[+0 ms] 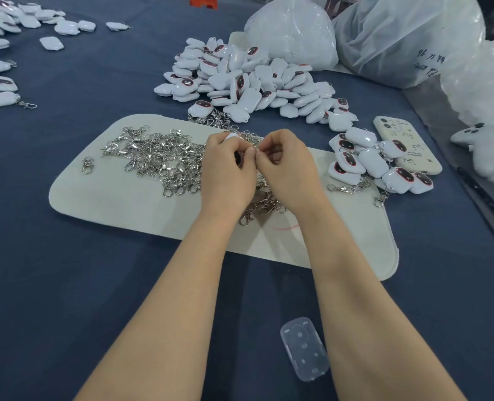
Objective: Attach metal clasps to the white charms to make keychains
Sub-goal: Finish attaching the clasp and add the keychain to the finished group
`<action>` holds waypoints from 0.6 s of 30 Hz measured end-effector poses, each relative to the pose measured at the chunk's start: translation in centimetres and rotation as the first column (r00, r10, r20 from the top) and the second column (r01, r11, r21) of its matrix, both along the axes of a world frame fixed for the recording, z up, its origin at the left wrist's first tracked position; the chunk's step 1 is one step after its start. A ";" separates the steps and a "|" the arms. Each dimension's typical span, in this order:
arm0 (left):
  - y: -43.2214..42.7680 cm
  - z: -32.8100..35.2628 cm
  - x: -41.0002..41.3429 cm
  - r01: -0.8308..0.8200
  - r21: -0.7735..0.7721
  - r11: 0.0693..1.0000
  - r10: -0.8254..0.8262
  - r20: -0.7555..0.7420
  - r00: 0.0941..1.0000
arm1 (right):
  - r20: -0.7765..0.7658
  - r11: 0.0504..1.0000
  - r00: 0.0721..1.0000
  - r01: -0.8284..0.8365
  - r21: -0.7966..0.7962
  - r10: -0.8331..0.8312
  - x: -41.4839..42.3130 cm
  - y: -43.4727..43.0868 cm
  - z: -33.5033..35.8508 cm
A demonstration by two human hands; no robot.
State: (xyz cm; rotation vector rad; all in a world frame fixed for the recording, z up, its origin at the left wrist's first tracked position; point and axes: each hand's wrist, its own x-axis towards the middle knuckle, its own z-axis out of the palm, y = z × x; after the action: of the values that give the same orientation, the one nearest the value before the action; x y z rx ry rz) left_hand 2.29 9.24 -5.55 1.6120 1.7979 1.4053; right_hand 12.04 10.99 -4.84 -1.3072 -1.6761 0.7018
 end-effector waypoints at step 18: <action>0.1 -0.1 0.0 -0.023 0.035 0.999 0.023 0.003 1.000 | -0.038 0.993 0.993 0.116 0.013 -0.115 -0.5 -0.2 0.1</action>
State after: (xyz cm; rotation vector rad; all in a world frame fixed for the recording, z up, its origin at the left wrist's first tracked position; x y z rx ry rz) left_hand 2.26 9.33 -5.66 1.6105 1.8050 1.4558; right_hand 11.50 10.83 -4.77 -1.3607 -1.5597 0.6407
